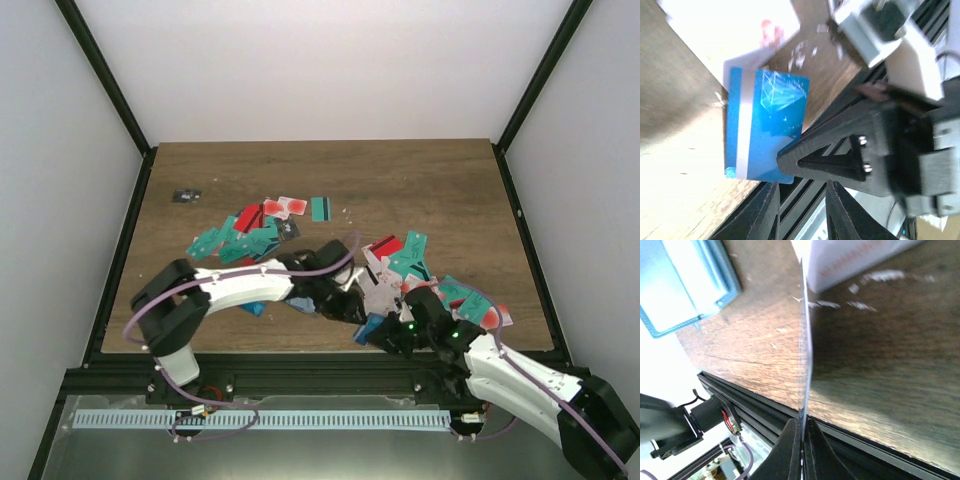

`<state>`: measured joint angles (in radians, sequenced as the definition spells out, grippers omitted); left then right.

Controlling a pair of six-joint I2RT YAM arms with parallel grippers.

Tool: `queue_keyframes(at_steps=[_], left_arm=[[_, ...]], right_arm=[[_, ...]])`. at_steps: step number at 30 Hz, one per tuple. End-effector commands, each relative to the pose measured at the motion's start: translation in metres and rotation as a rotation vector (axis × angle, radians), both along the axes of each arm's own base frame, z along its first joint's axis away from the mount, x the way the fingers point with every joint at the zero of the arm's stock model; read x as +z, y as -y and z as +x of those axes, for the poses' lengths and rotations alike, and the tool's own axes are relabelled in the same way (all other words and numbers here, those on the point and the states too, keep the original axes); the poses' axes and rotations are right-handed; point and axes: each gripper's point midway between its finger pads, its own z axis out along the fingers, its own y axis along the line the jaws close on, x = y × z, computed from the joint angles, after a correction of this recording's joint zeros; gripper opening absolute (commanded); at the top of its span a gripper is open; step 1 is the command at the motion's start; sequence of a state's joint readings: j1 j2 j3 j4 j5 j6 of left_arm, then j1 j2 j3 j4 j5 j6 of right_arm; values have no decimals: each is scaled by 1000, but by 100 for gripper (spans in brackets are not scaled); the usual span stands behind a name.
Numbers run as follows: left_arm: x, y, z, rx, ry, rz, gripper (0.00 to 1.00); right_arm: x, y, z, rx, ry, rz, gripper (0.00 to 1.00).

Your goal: Put the credit cards into the card holder

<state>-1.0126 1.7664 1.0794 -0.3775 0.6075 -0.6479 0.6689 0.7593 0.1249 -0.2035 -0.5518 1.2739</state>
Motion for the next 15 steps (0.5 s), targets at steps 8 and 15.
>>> queue_keyframes(at_steps=[8, 15], left_arm=[[43, -103, 89, 280, 212, 190, 27], [21, -159, 104, 342, 230, 338, 23]], right_arm=[[67, -22, 56, 95, 331, -48, 1], [97, -65, 85, 256, 441, 42, 1]])
